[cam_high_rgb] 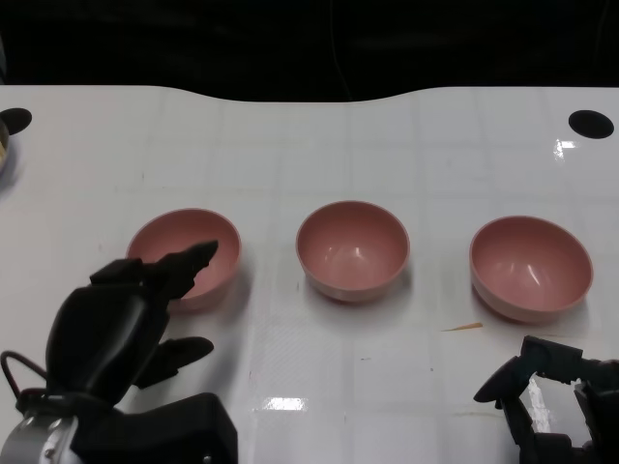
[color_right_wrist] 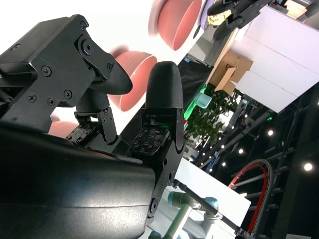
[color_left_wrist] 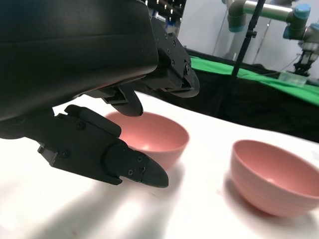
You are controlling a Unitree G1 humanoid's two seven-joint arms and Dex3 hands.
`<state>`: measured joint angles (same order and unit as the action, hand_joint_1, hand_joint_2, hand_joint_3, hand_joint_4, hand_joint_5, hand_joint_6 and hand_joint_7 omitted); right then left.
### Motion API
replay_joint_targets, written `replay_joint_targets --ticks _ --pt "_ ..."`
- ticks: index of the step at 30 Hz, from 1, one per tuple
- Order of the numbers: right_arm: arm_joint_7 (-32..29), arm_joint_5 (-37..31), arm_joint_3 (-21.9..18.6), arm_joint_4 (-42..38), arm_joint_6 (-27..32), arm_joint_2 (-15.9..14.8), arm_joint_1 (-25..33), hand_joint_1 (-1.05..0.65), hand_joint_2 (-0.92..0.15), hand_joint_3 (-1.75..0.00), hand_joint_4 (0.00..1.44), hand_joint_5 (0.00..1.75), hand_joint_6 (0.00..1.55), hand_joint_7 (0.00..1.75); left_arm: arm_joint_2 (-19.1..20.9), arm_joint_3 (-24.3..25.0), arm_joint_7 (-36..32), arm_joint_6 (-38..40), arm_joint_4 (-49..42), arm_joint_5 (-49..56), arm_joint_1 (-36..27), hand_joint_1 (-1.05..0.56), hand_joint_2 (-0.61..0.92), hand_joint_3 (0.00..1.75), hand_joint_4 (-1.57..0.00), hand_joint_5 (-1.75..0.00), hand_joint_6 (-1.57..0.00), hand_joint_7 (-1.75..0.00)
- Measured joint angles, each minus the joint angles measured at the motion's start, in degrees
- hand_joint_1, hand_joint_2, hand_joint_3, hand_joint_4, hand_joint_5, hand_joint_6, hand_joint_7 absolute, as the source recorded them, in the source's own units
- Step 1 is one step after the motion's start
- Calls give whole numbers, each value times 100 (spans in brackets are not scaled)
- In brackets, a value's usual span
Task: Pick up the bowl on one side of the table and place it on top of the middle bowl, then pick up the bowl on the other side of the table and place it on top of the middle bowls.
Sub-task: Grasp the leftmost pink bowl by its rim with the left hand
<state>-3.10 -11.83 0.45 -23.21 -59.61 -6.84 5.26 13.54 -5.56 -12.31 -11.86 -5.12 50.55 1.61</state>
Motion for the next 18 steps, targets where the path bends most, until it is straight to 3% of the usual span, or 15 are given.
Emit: replay_joint_targets --ticks 4,10,18 --pt "6 9 13 2 3 1 0 2 -34 -136 82 150 86 114 35 -368 -202 706 -16 670 265 -45 90 1 -33 -33 -34 -1" --pt "24 48 33 8 6 7 6 3 -34 -137 81 148 85 114 -21 -930 40 1777 -275 1147 710 -48 90 1 -47 -21 -41 -2" --pt "34 54 46 32 31 33 54 3 -35 -136 81 150 84 115 -24 -1592 460 2383 -1262 1231 1501 -53 92 3 -63 -13 -50 -2"
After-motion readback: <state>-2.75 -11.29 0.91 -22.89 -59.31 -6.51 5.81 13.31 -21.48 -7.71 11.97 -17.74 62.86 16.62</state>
